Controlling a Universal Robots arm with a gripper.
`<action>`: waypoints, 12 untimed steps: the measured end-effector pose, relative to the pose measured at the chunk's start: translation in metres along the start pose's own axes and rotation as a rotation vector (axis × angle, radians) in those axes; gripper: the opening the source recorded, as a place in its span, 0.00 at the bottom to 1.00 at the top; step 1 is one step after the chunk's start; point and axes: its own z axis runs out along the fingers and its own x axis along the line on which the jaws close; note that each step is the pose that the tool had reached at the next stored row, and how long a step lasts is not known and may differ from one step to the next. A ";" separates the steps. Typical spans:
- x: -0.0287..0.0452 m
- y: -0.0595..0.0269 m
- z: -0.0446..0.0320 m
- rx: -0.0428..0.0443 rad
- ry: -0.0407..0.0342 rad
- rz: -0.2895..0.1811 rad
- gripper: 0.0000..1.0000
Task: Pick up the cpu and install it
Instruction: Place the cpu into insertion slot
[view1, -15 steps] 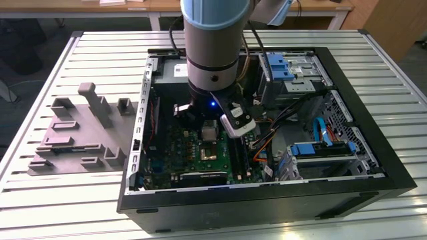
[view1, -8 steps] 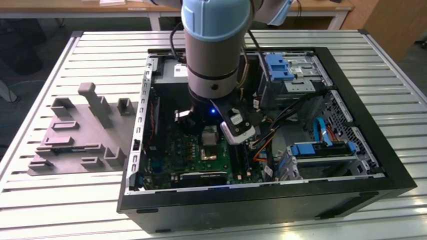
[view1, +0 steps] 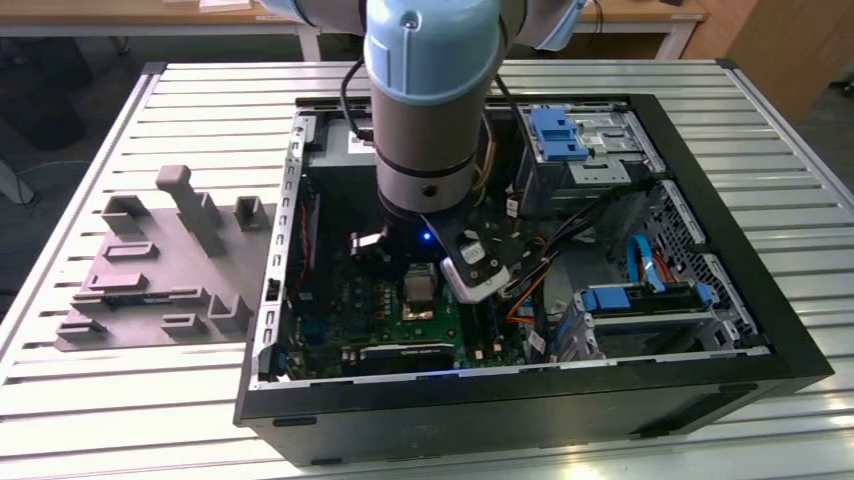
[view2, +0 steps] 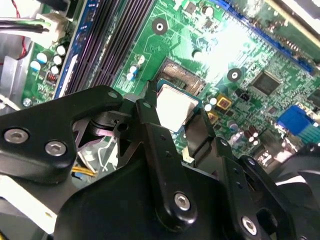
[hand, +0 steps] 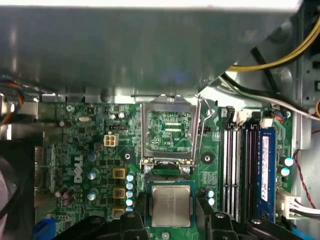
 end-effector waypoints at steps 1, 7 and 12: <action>0.0000 -0.0008 0.0013 0.0001 0.0000 0.000 0.47; 0.0002 -0.0015 0.0087 0.0007 0.0001 0.000 0.47; 0.0007 -0.0025 0.0104 0.0028 0.0004 0.000 0.47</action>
